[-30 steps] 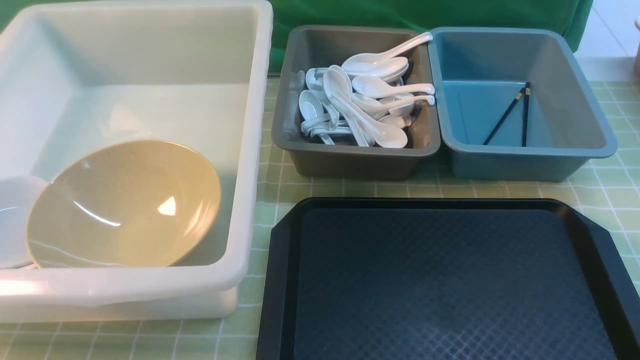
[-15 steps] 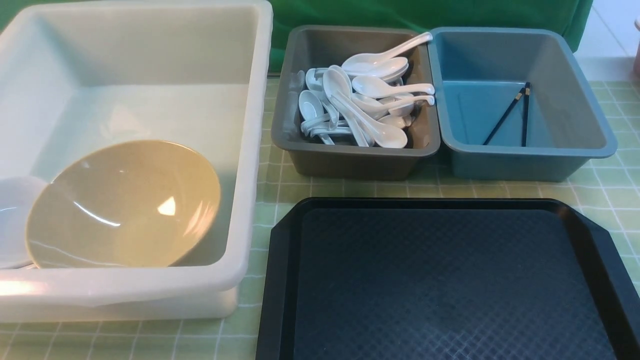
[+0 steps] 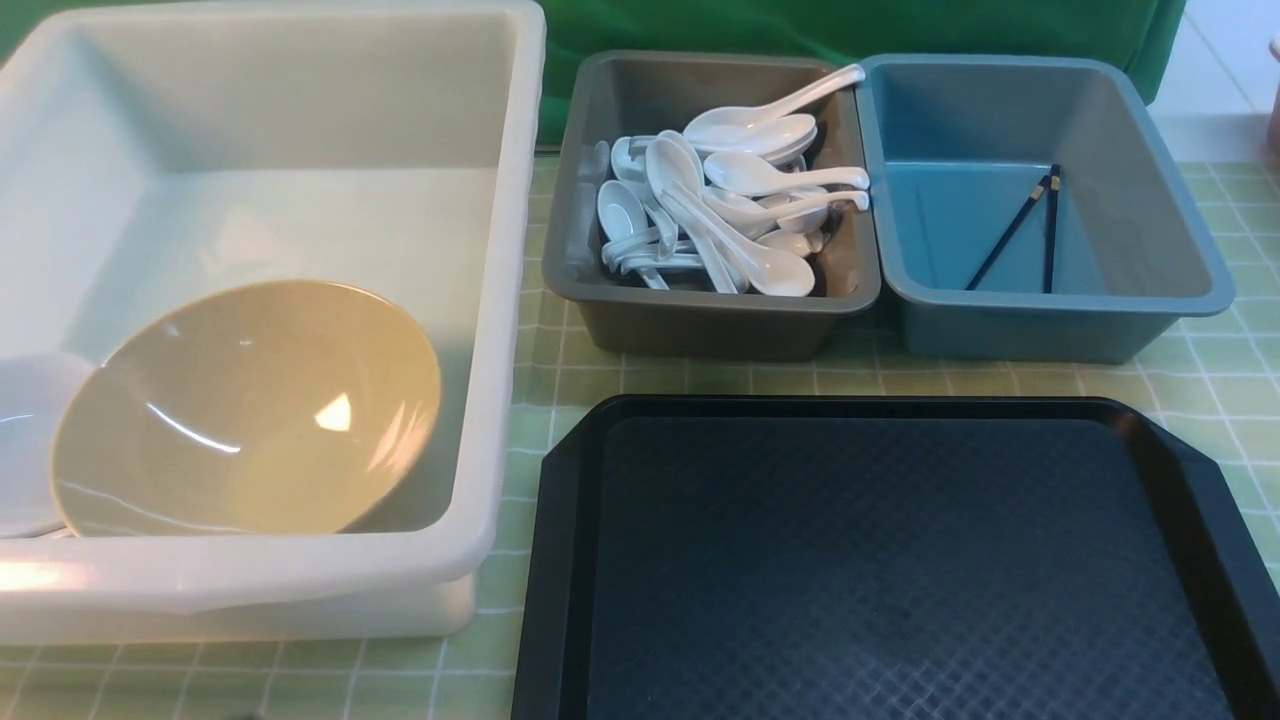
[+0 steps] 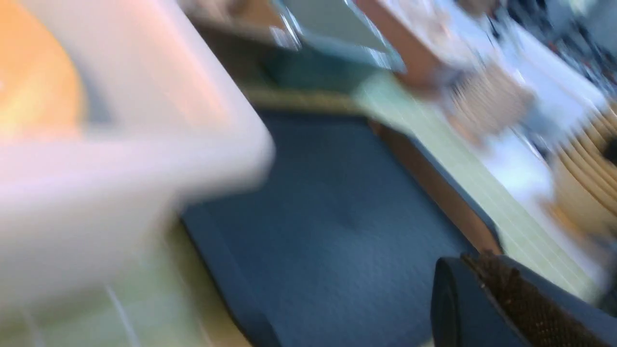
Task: On green table put chopsticks spoon bowls plates into blue grey white boxes.
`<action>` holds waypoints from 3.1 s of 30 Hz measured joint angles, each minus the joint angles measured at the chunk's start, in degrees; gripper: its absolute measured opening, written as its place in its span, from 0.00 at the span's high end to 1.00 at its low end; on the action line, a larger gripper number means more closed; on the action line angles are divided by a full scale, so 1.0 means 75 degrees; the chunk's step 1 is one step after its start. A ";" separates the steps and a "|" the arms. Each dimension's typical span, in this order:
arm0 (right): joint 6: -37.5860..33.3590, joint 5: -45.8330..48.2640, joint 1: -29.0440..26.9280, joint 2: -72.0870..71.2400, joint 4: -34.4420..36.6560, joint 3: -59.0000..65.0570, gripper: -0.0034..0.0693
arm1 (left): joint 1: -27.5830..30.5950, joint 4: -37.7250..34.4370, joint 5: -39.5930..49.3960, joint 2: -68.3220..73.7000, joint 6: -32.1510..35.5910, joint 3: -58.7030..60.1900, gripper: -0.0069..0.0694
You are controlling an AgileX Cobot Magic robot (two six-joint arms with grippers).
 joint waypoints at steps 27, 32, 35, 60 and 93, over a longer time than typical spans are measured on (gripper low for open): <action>0.0000 0.0019 0.0000 0.0000 -0.0007 0.0000 0.79 | 0.2876 0.2970 -0.1491 -0.0145 0.0079 0.2084 0.91; 0.0000 0.0019 0.0000 0.0000 -0.0007 0.0008 0.78 | 0.3236 0.2964 -0.1491 -0.0145 0.0079 0.2084 0.91; 0.0000 0.0019 0.0000 0.0000 -0.0007 0.0015 0.78 | 0.3270 0.2964 -0.1491 -0.0145 0.0079 0.2084 0.91; 0.0000 0.0019 -0.3376 -0.0060 0.0001 0.0052 0.75 | 0.3270 0.2964 -0.1476 -0.0145 0.0079 0.2078 0.91; -0.1608 -0.2350 -0.4035 -0.0233 0.1380 0.2615 0.72 | 0.3270 0.2964 -0.1435 -0.0146 0.0079 0.2069 0.91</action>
